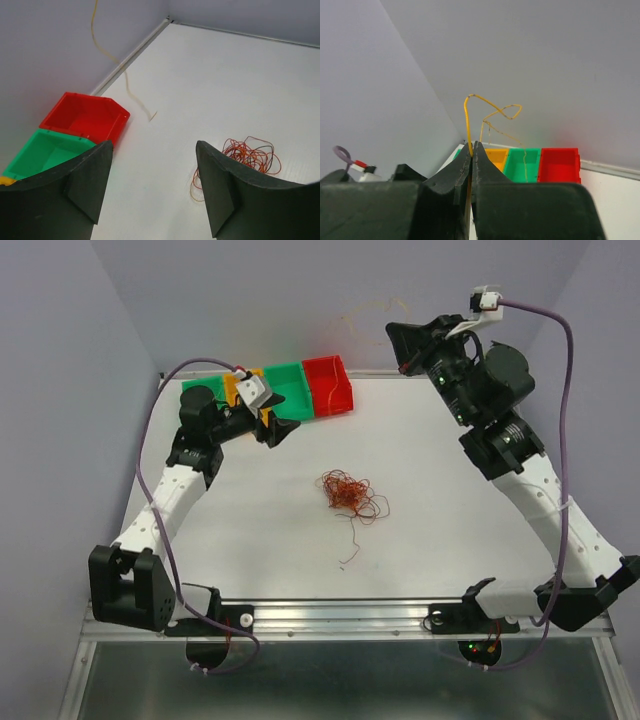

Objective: Untangle the cables

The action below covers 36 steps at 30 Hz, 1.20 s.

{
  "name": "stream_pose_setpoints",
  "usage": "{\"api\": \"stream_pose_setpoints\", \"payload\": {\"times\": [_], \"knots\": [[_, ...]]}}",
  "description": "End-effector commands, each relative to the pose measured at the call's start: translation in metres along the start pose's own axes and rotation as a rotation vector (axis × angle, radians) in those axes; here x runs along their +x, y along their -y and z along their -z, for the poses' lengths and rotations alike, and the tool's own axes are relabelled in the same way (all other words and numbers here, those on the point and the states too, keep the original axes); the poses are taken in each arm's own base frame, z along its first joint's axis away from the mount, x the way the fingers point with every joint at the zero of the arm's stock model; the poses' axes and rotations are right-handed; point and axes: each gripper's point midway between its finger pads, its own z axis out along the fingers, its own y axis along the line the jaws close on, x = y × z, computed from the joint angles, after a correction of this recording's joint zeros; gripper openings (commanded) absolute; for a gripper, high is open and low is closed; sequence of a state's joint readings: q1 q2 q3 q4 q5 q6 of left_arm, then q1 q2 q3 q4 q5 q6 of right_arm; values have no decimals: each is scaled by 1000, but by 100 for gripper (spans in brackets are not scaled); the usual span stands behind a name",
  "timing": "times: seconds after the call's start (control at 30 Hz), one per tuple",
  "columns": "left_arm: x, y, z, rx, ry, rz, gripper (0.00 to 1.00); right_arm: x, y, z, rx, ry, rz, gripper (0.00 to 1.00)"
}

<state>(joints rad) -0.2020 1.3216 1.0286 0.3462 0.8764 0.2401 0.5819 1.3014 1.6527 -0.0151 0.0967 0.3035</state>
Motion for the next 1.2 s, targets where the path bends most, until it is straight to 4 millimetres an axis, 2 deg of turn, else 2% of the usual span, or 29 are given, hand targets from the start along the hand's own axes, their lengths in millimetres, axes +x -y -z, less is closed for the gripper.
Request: {"api": "stream_pose_setpoints", "payload": {"times": [0.0, 0.2, 0.33, 0.4, 0.43, 0.6, 0.67, 0.7, 0.73, 0.83, 1.03, 1.07, 1.1, 1.17], "knots": [[-53, 21, 23, 52, 122, -102, 80, 10, -13, -11, -85, 16, -36, 1], [-69, 11, 38, -88, 149, -170, 82, 73, -13, -32, -139, -111, -72, 0], [-84, 6, 47, -140, 156, -242, 86, 110, -14, -38, -172, -191, -95, 1], [-84, 6, 48, -140, 130, -248, 88, 127, -17, -38, -194, -230, -103, 1], [-92, 3, 49, -145, 130, -286, 90, 139, -19, -39, -204, -254, -105, 1], [-88, -3, 50, -144, 72, -418, 99, 172, -25, -38, -235, -328, -112, 1], [-87, -6, 49, -140, 55, -470, 99, 179, -30, -37, -255, -347, -114, 1], [-80, -5, 48, -114, 25, -494, 99, 187, -29, -37, -257, -369, -112, 1], [-87, -5, 48, -99, 22, -523, 99, 189, -33, -37, -267, -375, -111, 0], [-71, -4, 40, -17, -42, -529, 99, 199, -35, -37, -277, -397, -105, 1], [-74, -27, 25, -29, -88, -550, 99, 206, -46, -34, -320, -421, -100, 1], [-63, -29, 18, -16, -118, -524, 99, 206, -49, -33, -331, -423, -100, 1], [-65, -32, 14, -17, -123, -528, 99, 206, -52, -33, -339, -424, -98, 0], [-53, -34, 4, -3, -151, -508, 99, 208, -54, -32, -343, -427, -95, 1]]}}
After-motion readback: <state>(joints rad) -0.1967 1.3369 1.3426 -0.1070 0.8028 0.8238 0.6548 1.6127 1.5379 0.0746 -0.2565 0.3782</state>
